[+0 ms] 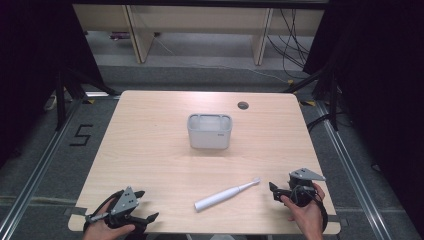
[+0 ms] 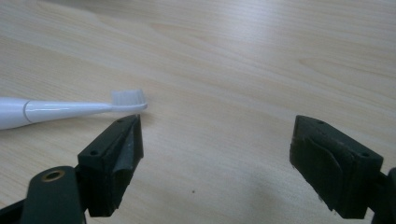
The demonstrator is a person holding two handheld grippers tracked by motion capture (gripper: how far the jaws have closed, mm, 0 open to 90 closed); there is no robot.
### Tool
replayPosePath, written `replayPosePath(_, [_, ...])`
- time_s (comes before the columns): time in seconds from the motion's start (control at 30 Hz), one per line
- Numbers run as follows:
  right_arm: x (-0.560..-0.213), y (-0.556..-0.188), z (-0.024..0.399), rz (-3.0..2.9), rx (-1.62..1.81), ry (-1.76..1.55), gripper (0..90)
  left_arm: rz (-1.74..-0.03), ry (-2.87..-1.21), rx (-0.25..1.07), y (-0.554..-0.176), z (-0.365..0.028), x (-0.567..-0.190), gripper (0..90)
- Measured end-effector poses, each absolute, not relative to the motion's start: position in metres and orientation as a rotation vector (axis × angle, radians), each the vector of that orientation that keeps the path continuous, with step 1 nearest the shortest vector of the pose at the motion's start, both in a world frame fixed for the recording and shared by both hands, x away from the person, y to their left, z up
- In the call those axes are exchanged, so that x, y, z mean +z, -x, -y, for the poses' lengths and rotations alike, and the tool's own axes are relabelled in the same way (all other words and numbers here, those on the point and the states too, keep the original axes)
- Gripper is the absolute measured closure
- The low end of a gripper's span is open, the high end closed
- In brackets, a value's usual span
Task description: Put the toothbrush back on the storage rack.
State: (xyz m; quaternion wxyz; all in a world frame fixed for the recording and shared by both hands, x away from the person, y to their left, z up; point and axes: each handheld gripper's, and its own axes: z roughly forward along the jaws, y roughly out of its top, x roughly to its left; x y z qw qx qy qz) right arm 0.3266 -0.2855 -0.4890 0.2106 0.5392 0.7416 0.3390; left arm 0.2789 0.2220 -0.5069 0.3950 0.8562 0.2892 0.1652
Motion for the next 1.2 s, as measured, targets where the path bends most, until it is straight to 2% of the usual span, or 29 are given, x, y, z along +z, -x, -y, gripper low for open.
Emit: replayPosePath(1.2, [-0.481,-0.327,0.253,-2.146,1.007,-1.364,23.5,-0.722,-2.193,0.426,-0.281,-0.223,-0.507,14.7])
